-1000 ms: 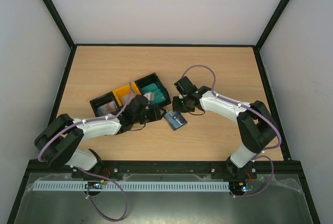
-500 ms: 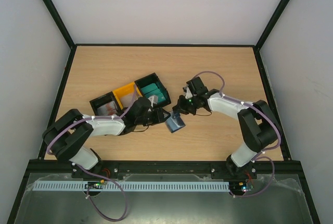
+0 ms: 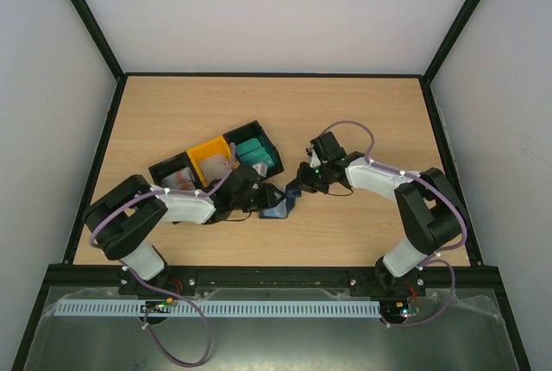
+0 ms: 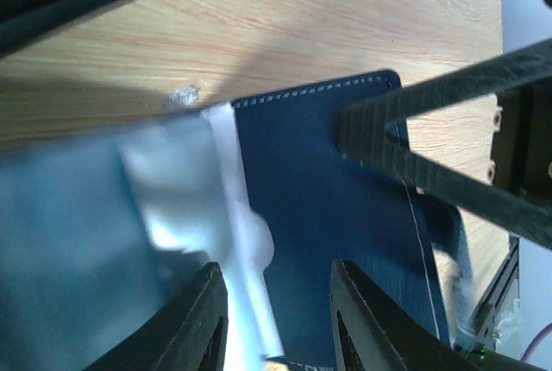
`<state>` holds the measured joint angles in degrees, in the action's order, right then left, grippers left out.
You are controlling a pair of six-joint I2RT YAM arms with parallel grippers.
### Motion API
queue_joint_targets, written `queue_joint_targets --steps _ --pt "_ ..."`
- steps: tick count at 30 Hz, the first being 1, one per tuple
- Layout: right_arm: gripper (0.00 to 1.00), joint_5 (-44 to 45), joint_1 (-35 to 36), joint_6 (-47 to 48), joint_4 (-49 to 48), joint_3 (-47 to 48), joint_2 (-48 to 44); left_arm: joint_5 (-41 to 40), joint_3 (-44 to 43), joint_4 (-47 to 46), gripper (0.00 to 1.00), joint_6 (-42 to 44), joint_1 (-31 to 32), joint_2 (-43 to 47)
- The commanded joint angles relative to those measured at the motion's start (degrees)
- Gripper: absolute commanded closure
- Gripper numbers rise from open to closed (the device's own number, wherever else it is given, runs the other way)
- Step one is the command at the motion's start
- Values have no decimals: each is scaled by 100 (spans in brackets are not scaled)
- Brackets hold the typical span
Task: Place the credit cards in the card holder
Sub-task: Open the card holder at the center of the board.
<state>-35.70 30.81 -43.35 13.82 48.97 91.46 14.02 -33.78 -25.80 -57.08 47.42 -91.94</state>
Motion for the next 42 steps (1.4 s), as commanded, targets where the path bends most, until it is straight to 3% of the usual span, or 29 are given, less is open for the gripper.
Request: queue_joint_targets --steps 1,8,13,18,21,27,31,33,38,42 --pt "93 1572 13 1003 651 -52 211 -258 -97 344 65 44 121 -79" --pt "75 2803 76 1637 1028 65 -10 -408 -210 688 65 114 214 -258" --pt "68 3305 515 1860 1307 330 -174 -451 -284 834 66 171 248 -299" --pt "66 4356 1024 1450 1674 685 -385 -496 -326 942 65 154 254 -275" --pt "63 4521 1230 1221 1803 858 -632 -512 -342 988 65 126 264 -272" --pt "65 3403 1313 1029 1586 890 -1197 -539 -378 1015 66 61 274 -319" --pt "86 2412 1314 790 1409 739 -1206 -549 -384 1009 68 1 273 -354" --pt "91 2186 1322 654 1303 564 -1169 -550 -377 1007 69 -22 274 -357" --pt "92 1714 1336 601 1177 124 -1005 -531 -380 976 69 -34 276 -353" --pt "90 1923 1325 667 1224 -54 -755 -505 -382 945 69 -33 277 -302"
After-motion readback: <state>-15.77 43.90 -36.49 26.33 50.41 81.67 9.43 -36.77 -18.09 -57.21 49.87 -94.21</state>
